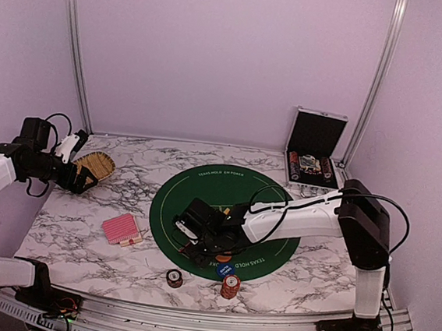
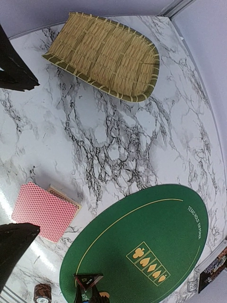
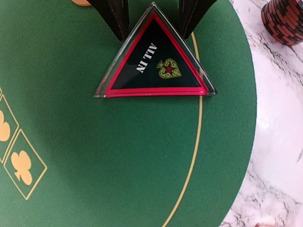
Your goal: Distribute texas hold em gaming equipment
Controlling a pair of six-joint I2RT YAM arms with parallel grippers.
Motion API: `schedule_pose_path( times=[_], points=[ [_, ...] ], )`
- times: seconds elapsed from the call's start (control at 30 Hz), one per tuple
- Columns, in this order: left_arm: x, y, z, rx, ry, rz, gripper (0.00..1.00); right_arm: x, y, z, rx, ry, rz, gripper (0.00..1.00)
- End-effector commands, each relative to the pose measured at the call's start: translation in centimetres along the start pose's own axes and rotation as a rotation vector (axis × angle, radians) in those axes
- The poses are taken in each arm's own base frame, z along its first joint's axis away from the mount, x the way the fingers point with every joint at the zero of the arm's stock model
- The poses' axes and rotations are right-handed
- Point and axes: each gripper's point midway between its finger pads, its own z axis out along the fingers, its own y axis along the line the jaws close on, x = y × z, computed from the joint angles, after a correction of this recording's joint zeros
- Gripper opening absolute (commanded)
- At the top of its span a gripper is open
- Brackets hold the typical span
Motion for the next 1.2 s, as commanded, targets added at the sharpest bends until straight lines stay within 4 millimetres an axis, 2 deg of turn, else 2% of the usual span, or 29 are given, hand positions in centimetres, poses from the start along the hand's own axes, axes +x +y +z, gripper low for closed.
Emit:
schedule_pose_path(
  times=[0.0,0.33,0.6,0.9,1.07,1.17],
  points=[
    [-0.4,-0.2,-0.7,0.01,-0.004,0.01,0.99,-0.4,0.1,2.0,0.025,-0.001,0.028,0.35],
    [-0.4,-0.3,-0.6,0.015,-0.004,0.015,0.99,-2.9,-2.2,2.9,0.032,-0.054,0.126,0.31],
    [-0.3,-0.4,-0.2,0.031,0.006,0.004,0.99,-6.7,-3.3,3.9,0.012,-0.131,0.184,0.3],
    [-0.3,-0.5,-0.1,0.038,0.008,0.003,0.99,-9.7,-5.5,6.0,0.04,-0.16,0.209,0.27],
    [0.1,-0.5,-0.2,0.039,0.017,0.005,0.99,-11.3,-4.9,5.4,-0.008,-0.198,0.177,0.29],
    [0.2,-0.6,-0.2,0.042,0.021,0.004,0.99,-12.0,-5.0,4.0,-0.013,-0.217,0.16,0.36]
  ],
)
